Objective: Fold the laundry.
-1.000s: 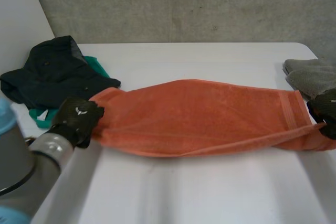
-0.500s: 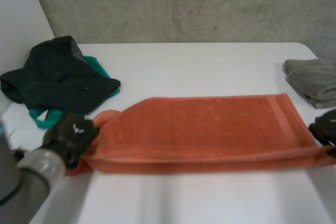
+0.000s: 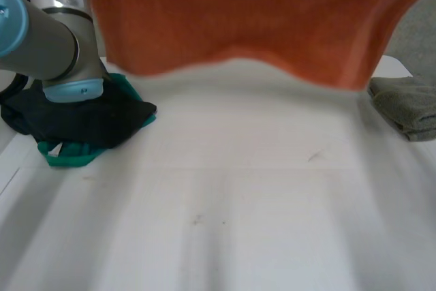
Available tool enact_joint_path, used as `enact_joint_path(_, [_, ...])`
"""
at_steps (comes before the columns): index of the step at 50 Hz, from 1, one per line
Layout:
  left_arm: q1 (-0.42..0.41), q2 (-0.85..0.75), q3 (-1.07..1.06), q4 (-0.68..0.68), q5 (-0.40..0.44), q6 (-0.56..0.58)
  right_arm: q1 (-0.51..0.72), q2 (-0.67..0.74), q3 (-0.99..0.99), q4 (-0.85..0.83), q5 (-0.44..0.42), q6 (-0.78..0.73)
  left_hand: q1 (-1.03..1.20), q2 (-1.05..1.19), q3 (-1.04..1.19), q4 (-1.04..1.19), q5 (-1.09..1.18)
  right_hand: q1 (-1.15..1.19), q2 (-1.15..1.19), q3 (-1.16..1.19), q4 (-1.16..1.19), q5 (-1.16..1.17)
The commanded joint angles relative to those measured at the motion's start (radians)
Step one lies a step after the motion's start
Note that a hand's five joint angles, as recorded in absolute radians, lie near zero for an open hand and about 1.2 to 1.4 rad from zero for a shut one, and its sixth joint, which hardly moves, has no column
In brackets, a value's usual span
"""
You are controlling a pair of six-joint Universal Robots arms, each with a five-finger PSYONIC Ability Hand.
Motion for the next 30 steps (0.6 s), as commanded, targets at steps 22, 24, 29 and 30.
enact_joint_path(22, [0.006,0.033,-0.842,-0.070,0.100,-0.104,-0.046,0.106,0.480,0.389,-0.195,-0.152,0.305,0.201,0.204,0.195,0.260,0.402,0.219,0.211,0.208,0.223])
enact_joint_path(24, [0.007,0.085,-0.879,-0.120,0.101,-0.093,-0.076,0.083,0.503,0.458,-0.202,-0.212,0.305,0.201,0.204,0.195,0.260,0.402,0.219,0.211,0.208,0.223])
enact_joint_path(29, [0.037,0.248,-0.984,-0.337,0.103,-0.041,-0.180,-0.080,0.590,0.758,-0.202,-0.457,0.305,0.201,0.204,0.195,0.260,0.402,0.219,0.211,0.208,0.223])
enact_joint_path(30, [0.043,0.298,-1.008,-0.415,0.103,-0.023,-0.197,-0.101,0.598,0.805,-0.199,-0.491,0.305,0.201,0.204,0.195,0.260,0.402,0.219,0.211,0.208,0.223])
